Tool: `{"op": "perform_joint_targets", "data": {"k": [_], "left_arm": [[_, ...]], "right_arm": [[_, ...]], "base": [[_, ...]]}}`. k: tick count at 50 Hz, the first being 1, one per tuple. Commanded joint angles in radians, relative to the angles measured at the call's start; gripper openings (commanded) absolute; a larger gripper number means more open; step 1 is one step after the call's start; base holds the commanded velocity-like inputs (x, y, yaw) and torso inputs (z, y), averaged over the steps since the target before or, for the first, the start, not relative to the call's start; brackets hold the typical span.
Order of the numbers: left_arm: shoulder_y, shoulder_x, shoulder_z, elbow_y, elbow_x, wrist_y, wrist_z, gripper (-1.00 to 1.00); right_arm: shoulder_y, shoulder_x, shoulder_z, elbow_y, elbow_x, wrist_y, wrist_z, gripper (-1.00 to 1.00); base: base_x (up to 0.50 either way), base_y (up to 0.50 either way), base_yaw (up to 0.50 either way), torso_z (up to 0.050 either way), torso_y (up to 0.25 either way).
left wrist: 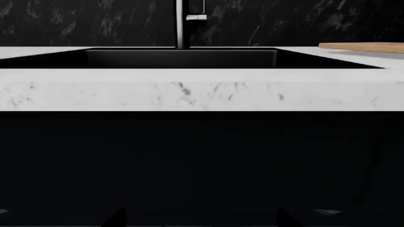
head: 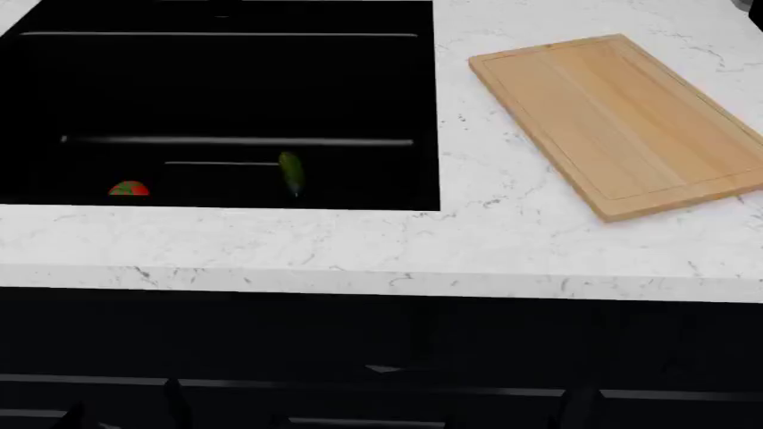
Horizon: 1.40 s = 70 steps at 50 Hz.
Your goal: Pick the vegetables from the sink and place them on the cutting board.
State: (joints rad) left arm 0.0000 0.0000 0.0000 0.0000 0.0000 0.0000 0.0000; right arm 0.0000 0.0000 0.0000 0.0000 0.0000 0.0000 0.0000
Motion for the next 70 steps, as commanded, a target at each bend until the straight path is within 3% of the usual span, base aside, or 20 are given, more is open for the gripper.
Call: {"op": "perform_joint_targets", "data": {"k": [1,13,48,51,53,54,61,66,70], "left_arm": [[0.006,-0.002,0.004,0.012,0.0,-0.006,-0.004,1.0],[0.006,-0.048,0.062,0.011,-0.022,0.02,-0.052,1.0],[0.008,-0.096,0.12,0.007,-0.03,0.037,-0.127,1.0],[0.0,-0.103,0.134,-0.012,-0.031,0.028,-0.118,1.0],[-0.016,-0.114,0.149,-0.004,-0.042,0.03,-0.089,1.0],[-0.027,-0.133,0.169,0.041,-0.067,-0.012,-0.04,1.0],[-0.208,-0.153,0.177,0.276,-0.031,-0.333,-0.067,1.0],[-0.403,-0.148,0.143,0.333,-0.062,-0.541,-0.067,1.0],[-0.555,-0.15,0.148,0.246,-0.041,-0.617,-0.08,1.0]], "right_arm": [[-0.009,0.003,-0.006,-0.02,0.0,0.011,0.006,1.0],[-0.002,0.042,-0.044,-0.016,0.043,0.024,0.072,1.0],[-0.007,0.087,-0.087,-0.011,0.141,-0.011,0.101,1.0],[0.012,0.086,-0.053,-0.009,0.221,0.102,0.104,1.0],[0.031,0.13,-0.099,-0.17,0.178,0.315,0.156,1.0],[0.033,0.159,-0.125,-0.245,0.177,0.367,0.132,1.0],[0.254,0.269,-0.043,-0.579,0.25,0.838,0.199,1.0],[0.49,0.321,-0.048,-0.541,0.276,1.062,0.192,1.0],[0.644,0.332,-0.084,-0.423,0.266,1.112,0.181,1.0]], "base": [[0.0,0.0,0.0,0.0,0.0],[0.0,0.0,0.0,0.0,0.0],[0.0,0.5,0.0,0.0,0.0],[0.0,0.33,0.0,0.0,0.0],[0.0,0.0,0.0,0.01,0.0],[0.0,0.0,0.0,0.05,0.0],[0.0,0.0,0.0,0.05,0.0],[0.0,0.0,0.0,0.05,0.0],[0.0,0.0,0.0,0.05,0.0]]}}
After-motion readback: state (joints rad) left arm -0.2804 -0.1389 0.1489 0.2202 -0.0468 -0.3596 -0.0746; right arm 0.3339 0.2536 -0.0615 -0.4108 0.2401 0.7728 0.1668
